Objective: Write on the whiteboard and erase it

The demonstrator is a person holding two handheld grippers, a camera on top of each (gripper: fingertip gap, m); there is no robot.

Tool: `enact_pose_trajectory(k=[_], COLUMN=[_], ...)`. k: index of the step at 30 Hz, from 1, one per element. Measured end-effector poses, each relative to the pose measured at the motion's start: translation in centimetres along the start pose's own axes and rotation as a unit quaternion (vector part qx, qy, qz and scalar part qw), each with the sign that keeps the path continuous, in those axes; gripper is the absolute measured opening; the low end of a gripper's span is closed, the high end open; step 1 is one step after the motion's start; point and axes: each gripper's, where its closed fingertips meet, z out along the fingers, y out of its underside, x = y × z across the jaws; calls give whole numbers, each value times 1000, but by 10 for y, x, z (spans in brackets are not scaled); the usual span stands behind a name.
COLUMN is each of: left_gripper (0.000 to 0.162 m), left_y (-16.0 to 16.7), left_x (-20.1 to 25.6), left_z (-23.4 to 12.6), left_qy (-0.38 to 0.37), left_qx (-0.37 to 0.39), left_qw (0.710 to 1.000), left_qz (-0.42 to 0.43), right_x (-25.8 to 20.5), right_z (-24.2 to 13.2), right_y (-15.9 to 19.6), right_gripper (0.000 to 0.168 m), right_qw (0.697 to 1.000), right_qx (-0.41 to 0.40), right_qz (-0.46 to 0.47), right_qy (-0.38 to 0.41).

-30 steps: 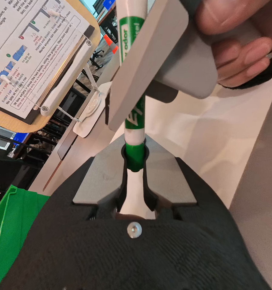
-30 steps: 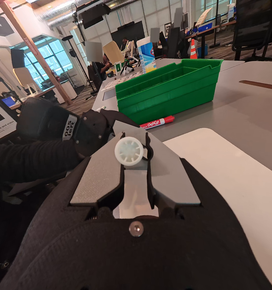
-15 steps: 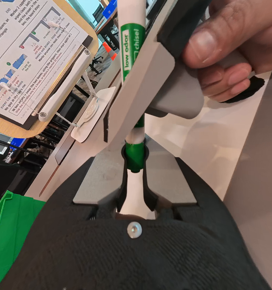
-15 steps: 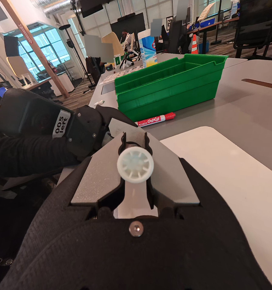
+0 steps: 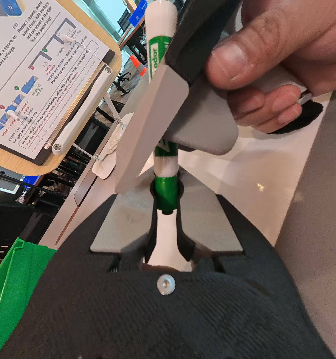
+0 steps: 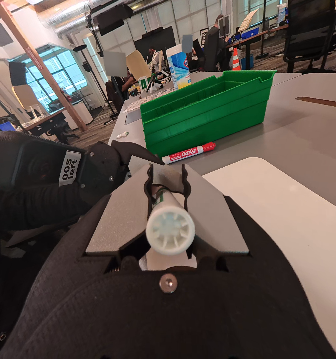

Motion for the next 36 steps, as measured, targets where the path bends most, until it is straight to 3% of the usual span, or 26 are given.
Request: enact_pose_trajectory(k=[25, 31, 36], left_gripper=[11, 9, 10], left_y=[-4, -11, -23], left_x=[1, 29, 48], left_z=[-1, -8, -22], left_qy=[-8, 141, 252], left_qx=[10, 26, 44], left_qw=[1000, 984, 949], left_qz=[15, -110, -185], right_x=[-4, -15, -28], right_z=[0, -1, -3], right_y=[5, 6, 6], right_gripper=[28, 27, 26], right_qw=[999, 999, 996], right_qx=[-24, -33, -40], right_qz=[-24, -23, -27], right_qy=[-5, -36, -69])
